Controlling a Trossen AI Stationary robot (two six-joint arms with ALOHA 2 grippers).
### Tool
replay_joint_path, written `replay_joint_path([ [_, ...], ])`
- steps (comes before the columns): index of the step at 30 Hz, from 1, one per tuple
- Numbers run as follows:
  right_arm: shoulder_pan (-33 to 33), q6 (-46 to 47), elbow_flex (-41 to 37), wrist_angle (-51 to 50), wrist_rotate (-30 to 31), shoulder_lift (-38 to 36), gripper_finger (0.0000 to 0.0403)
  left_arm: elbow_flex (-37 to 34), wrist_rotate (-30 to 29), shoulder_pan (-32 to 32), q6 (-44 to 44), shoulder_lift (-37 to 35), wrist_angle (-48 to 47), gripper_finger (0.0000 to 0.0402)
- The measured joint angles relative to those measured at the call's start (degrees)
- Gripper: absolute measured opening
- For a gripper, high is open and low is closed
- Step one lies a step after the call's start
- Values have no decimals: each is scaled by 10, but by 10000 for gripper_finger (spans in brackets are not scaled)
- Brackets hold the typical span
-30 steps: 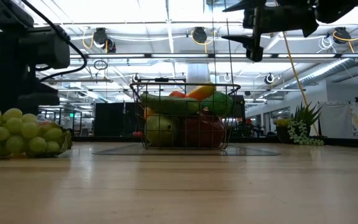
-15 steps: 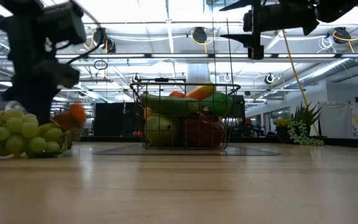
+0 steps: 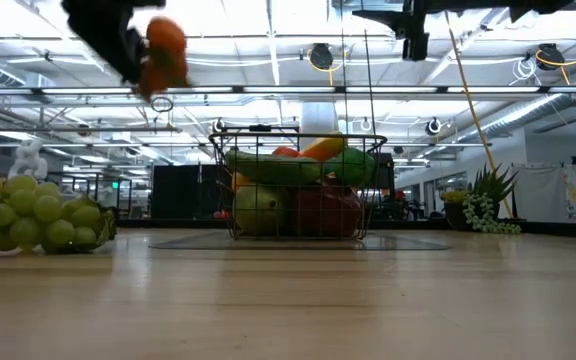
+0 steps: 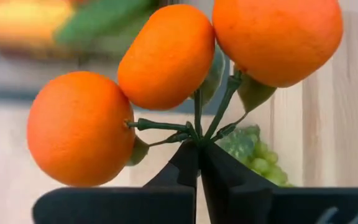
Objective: Build produce basket
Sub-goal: Put the orange tangerine into the gold wire basket
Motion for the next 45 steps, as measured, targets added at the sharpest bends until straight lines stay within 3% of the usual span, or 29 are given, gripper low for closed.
replay_joint_path([
  [7, 85, -28, 0, -1, 141, 0, 253, 86, -70, -27, 185, 0, -10, 7],
  [13, 151, -52, 0, 0, 244, 0, 253, 115, -137, -51, 238, 0, -10, 6],
  [17, 185, -60, 0, 0, 297, 0, 253, 115, -141, -69, 288, 0, -11, 5],
  [25, 224, -64, 0, -1, 360, 0, 253, 115, -204, -105, 439, 0, -11, 7],
  [35, 227, -70, 0, -2, 373, 0, 253, 115, -230, -107, 388, 0, -8, 5],
  [45, 227, -81, 0, -8, 372, 0, 253, 115, -229, -107, 210, 0, 34, 4],
])
